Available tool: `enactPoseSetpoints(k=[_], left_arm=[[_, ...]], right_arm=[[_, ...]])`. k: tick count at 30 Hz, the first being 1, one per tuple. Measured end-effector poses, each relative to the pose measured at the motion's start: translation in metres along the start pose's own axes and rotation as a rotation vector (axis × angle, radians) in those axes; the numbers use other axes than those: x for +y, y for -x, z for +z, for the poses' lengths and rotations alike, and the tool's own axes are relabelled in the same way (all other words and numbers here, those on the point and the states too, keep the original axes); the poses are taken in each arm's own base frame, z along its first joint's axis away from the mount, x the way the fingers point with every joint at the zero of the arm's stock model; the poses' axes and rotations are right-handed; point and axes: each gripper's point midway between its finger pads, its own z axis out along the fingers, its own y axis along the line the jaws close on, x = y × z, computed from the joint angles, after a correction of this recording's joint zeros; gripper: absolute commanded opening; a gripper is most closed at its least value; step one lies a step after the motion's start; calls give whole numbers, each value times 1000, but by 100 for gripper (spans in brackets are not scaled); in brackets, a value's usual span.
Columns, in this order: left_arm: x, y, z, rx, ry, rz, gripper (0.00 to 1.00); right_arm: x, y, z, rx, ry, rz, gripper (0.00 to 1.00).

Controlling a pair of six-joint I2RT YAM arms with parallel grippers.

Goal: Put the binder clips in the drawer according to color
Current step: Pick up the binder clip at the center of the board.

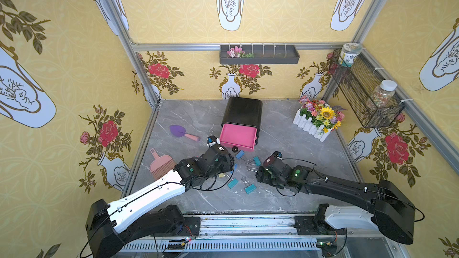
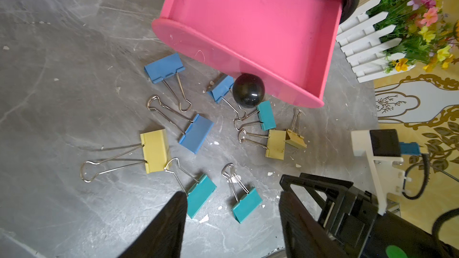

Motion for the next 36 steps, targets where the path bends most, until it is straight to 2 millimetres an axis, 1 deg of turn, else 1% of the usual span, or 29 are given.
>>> enactPoseSetpoints(k=[2, 4, 7, 10, 13, 18, 28, 34, 36], left_arm=[[0, 0, 0, 0, 0, -1, 65], [0, 0, 0, 0, 1, -12, 65], [0, 0, 1, 3, 4, -14, 65], [1, -1, 3, 8, 11, -13, 65], [-1, 0, 4, 11, 16, -13, 65], [-1, -1, 6, 15, 22, -14, 65], [-2, 0, 5, 16, 23, -16, 65], [-4, 2, 4, 13, 21, -17, 65], [-4, 2, 4, 13, 21, -17, 65]], right_arm=[[-2, 9, 3, -32, 11, 54, 84], [-9, 16, 8, -55, 18, 114, 82], [-25, 19, 18, -54, 14, 186, 80], [-31, 23, 27, -54, 26, 236, 79], [-21, 20, 31, -27, 69, 236, 79], [-10, 20, 37, -13, 117, 224, 73], [-2, 25, 49, -25, 156, 230, 60], [-5, 26, 51, -31, 161, 246, 50], [-7, 26, 51, -35, 165, 249, 46]])
